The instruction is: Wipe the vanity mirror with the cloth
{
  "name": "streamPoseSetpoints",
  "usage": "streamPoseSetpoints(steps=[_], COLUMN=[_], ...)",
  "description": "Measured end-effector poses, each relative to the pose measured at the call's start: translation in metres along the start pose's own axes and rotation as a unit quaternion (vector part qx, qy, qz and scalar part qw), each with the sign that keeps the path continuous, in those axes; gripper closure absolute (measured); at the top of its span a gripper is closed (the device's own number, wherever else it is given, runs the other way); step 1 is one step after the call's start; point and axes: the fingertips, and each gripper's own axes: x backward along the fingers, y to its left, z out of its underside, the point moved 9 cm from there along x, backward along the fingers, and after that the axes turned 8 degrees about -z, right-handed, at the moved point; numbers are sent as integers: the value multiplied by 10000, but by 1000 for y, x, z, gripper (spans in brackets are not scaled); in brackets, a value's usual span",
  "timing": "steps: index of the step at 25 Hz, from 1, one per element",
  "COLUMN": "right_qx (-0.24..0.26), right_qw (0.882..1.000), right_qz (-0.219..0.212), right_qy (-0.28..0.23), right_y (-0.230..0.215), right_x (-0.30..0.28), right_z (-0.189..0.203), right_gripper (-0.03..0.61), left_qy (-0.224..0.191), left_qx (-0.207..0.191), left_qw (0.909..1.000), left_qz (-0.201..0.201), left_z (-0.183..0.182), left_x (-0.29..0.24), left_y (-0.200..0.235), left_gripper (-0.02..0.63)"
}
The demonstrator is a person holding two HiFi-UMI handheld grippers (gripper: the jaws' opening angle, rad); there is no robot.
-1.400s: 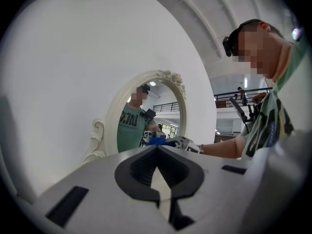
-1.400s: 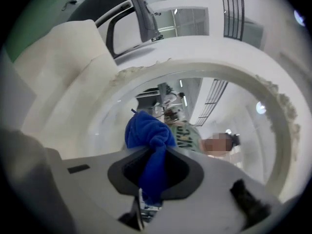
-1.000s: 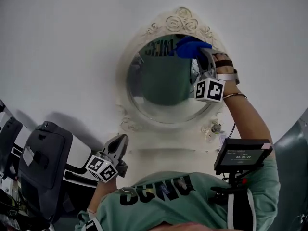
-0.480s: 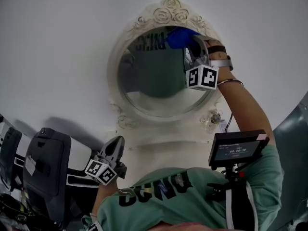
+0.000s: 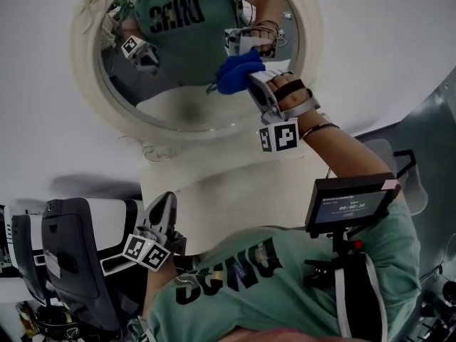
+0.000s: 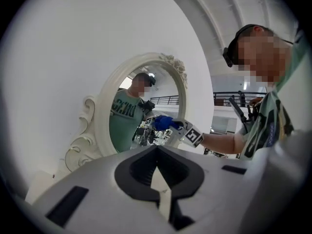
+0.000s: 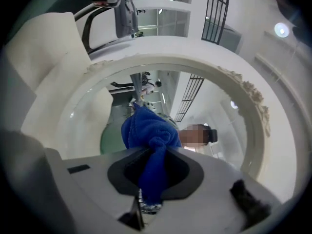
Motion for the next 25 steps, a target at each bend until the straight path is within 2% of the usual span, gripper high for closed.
streamPoseSetpoints(steps=[4, 7, 9, 13, 15, 18, 20, 25], right_qx=[39, 261, 165, -197, -186, 47, 212, 70], right_qw=[9973, 9872, 9843, 9826, 9761, 9680, 9732, 9956], right_qz=[-714, -1497, -1684, -1810, -2112, -2444, -2240, -915], right_qy=[180, 484, 500, 378, 476, 564, 476, 161], right_y=[75, 117, 136, 191, 194, 170, 143, 26], right_x=[-4, 0, -9, -32, -24, -10, -8, -15], right_z=[10, 26, 27, 31, 37, 39, 31, 7], right_gripper=[523, 522, 525, 523, 523, 523, 522, 522], left_qy=[172, 380, 486, 574, 518, 204, -16, -289], left_qx=[42, 279, 348, 127, 57, -124, -238, -398], left_qw=[9998, 9988, 9982, 9982, 9986, 9996, 9996, 9986], left_qz=[84, 103, 15, -130, -45, 122, 153, 186], left_z=[10, 11, 14, 40, 42, 21, 5, -20], left_x=[-3, -2, -4, -17, -20, -17, -14, -15], left_y=[-5, -12, -7, 9, -3, -21, -18, 5], left_gripper=[604, 604, 604, 604, 604, 604, 604, 604])
